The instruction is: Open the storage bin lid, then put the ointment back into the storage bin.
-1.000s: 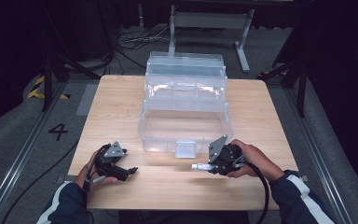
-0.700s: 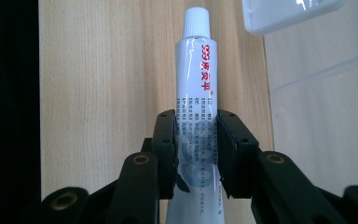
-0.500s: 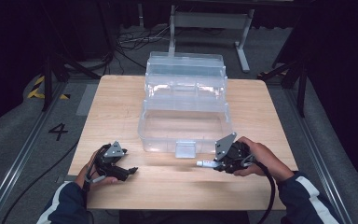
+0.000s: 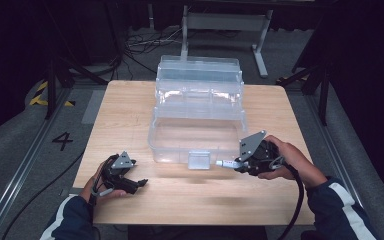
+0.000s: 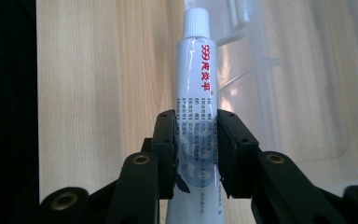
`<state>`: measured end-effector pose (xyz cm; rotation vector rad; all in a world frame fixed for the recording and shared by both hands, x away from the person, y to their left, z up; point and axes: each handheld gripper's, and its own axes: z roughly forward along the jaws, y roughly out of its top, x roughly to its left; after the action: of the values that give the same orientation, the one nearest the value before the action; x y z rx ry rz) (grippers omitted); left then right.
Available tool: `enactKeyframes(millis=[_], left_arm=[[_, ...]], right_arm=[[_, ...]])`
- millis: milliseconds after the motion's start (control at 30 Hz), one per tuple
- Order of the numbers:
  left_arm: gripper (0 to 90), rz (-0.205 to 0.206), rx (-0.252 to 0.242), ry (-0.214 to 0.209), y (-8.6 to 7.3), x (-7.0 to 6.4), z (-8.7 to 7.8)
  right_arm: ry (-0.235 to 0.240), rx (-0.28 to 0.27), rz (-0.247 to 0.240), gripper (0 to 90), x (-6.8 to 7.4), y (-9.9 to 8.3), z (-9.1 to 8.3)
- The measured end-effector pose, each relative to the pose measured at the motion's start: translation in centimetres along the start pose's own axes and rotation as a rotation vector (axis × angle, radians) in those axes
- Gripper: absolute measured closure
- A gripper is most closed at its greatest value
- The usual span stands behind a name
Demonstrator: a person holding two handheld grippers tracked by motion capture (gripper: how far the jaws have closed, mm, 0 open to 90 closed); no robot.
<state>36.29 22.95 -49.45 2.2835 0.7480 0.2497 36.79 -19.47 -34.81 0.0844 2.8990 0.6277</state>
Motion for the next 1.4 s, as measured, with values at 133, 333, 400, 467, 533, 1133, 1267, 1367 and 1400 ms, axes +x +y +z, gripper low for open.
enactKeyframes(millis=[133, 333, 400, 467, 533, 1133, 1267, 1367, 1400], left_arm=[[14.2, 0.000, 0.000, 0.000, 0.0, 0.0, 0.0], [14.2, 0.001, 0.000, 0.000, 0.0, 0.0, 0.0], [14.2, 0.000, 0.000, 0.000, 0.0, 0.0, 0.0], [14.2, 0.000, 0.000, 0.000, 0.0, 0.0, 0.0], [14.2, 0.001, 0.000, 0.000, 0.0, 0.0, 0.0], [14.3, -0.001, 0.000, -0.004, 0.0, 0.0, 0.0], [14.2, -0.001, -0.001, -0.005, 0.0, 0.0, 0.0], [14.3, -0.001, -0.001, -0.004, 0.0, 0.0, 0.0], [14.3, -0.001, -0.001, -0.003, 0.0, 0.0, 0.0]], right_arm=[[-0.014, -0.007, -0.005, 70.2, -0.7, 0.4, -0.7], [-0.060, -0.010, -0.006, 70.2, -2.1, 1.6, -1.9], [-0.061, -0.009, -0.007, 70.2, -2.4, 1.9, -2.1], [-0.070, -0.007, -0.006, 70.2, -3.0, 2.3, -2.2], [-0.075, 0.004, 0.000, 70.2, -3.5, 2.7, -2.3], [-0.072, 0.060, 0.025, 70.2, -8.3, 5.2, 0.6], [-0.075, 0.075, 0.019, 70.2, -9.2, 5.2, 1.6], [-0.074, 0.087, 0.024, 70.2, -9.7, 5.1, 2.2], [-0.078, 0.091, 0.015, 70.2, -9.8, 5.1, 2.4]])
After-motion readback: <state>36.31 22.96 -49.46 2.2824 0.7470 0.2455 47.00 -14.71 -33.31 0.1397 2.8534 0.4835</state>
